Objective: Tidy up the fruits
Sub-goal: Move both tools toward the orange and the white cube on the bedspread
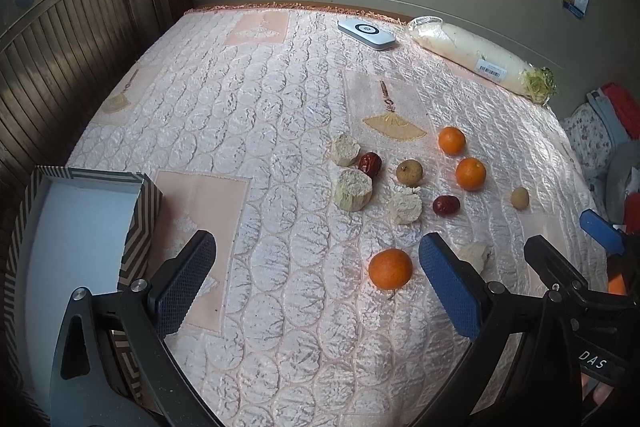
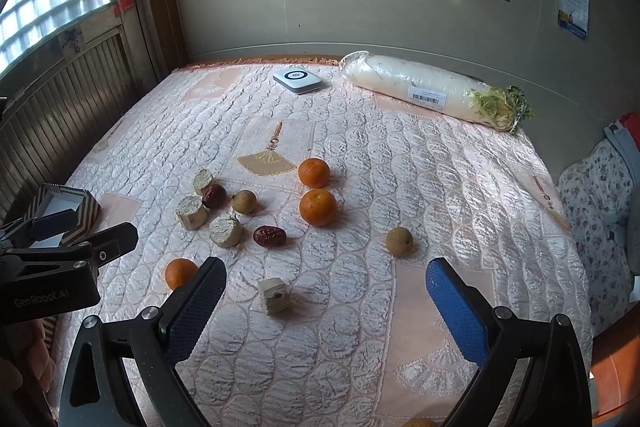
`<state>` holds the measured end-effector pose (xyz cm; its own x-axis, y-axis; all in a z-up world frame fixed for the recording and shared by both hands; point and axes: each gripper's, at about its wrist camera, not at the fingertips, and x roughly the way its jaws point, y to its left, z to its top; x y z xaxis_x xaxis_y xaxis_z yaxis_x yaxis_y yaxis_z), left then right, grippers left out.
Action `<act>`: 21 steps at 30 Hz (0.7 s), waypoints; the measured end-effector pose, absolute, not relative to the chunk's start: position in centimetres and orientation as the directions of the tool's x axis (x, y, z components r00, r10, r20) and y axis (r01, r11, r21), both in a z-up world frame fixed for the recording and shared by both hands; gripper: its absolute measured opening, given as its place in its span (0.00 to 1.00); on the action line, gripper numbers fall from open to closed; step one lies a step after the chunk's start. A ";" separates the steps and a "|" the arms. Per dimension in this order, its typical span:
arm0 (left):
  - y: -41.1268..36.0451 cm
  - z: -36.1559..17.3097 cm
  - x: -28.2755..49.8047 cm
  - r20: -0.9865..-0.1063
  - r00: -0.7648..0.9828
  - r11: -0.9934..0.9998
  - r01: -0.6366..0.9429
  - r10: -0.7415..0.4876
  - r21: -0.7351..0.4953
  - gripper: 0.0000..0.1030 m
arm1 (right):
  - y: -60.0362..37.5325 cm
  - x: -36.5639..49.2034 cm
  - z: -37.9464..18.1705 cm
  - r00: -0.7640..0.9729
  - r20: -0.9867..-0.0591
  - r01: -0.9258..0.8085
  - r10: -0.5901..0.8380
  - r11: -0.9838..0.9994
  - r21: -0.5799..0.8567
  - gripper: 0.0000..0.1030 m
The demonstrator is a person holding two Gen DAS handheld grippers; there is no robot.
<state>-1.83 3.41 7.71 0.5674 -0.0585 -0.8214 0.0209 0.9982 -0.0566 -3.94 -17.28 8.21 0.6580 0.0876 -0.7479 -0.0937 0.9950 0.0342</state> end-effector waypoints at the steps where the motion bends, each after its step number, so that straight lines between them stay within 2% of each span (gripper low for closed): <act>1: 3.4 7.7 -1.8 -0.822 0.566 0.998 0.021 -0.057 -0.055 0.99 | -17.2 -3.9 8.2 0.656 -0.750 -0.093 0.086 0.995 0.032 0.97; 21: 3.3 7.3 -2.0 -0.828 0.558 0.998 0.025 -0.058 -0.053 0.99 | -17.3 -4.1 7.9 0.644 -0.760 -0.099 0.087 0.995 0.030 0.97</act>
<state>-2.03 3.29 7.34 0.5576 -0.0575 -0.8281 0.0247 0.9983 -0.0527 -4.06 -17.31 7.90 0.6443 0.0872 -0.7598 -0.0994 0.9946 0.0298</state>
